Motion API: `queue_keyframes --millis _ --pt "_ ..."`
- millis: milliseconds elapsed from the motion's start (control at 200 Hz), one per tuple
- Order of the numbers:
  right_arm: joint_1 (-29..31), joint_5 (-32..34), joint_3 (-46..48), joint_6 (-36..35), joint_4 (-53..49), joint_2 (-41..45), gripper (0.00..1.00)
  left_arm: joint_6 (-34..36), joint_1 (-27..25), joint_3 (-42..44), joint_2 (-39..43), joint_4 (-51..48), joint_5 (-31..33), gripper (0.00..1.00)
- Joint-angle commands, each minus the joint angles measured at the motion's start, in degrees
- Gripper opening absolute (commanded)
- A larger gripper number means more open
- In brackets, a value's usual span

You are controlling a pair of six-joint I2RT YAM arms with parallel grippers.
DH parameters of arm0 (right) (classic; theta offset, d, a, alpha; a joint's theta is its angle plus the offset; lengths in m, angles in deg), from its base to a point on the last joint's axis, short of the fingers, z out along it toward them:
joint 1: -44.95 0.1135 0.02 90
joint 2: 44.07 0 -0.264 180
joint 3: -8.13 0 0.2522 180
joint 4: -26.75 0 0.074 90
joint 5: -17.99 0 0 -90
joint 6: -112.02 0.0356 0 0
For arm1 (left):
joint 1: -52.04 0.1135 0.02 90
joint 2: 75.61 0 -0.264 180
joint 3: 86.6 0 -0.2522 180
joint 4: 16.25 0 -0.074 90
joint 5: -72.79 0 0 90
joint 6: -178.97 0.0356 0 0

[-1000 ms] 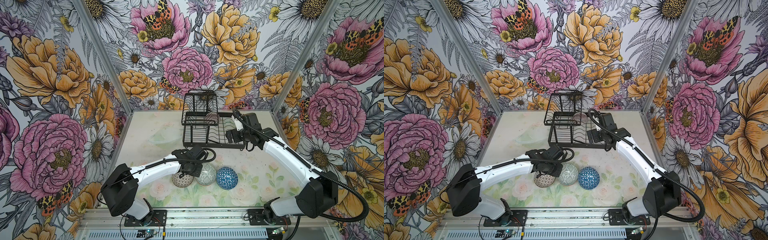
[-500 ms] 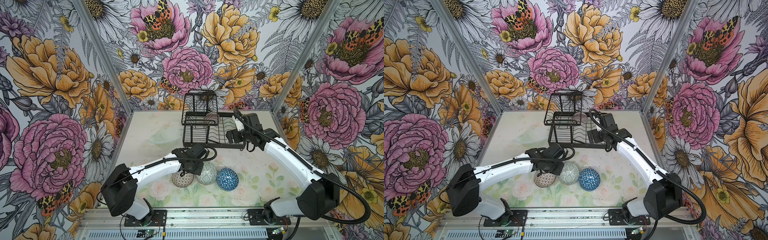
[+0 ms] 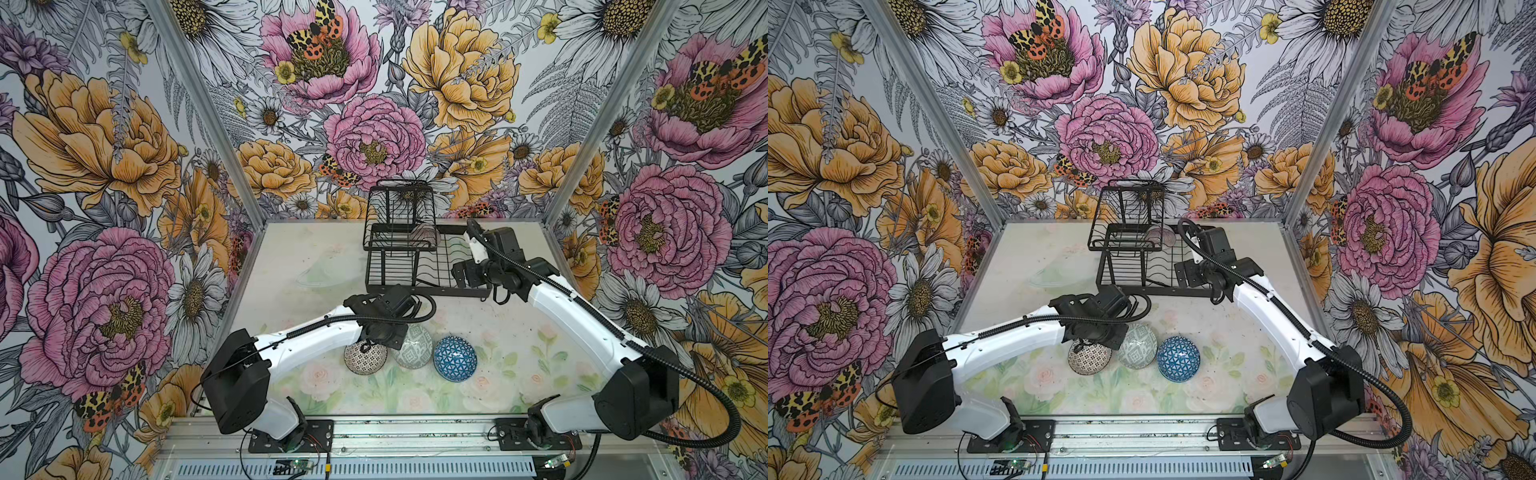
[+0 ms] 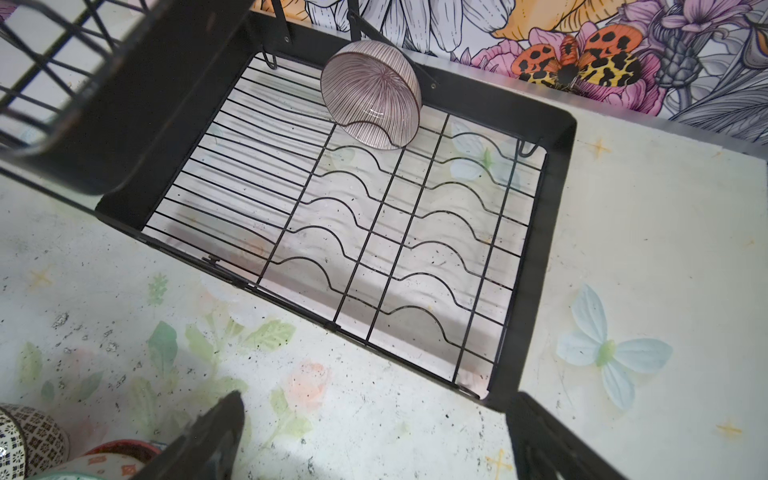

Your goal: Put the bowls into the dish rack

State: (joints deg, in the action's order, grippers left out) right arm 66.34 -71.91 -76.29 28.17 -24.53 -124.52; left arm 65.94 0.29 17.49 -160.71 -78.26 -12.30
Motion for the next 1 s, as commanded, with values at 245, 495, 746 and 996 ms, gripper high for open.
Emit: queue_keyframes --millis 245,495,746,996 --pt "-0.29 -1.20 0.51 -0.67 0.43 1.43 0.99 1.13 -0.41 -1.18 0.33 -0.45 1.27 0.10" --pt "-0.25 -1.07 1.04 -0.70 0.51 2.02 1.00 1.12 -0.34 -1.29 -0.37 -0.47 1.25 0.22" --pt "-0.29 -1.03 1.38 -0.88 0.43 2.39 0.99 0.83 -0.33 -1.39 -2.09 -0.26 0.66 0.38" --pt "-0.29 -0.97 1.66 -0.92 0.51 2.65 0.99 0.92 -0.43 -1.81 -4.25 1.57 -0.40 0.36"
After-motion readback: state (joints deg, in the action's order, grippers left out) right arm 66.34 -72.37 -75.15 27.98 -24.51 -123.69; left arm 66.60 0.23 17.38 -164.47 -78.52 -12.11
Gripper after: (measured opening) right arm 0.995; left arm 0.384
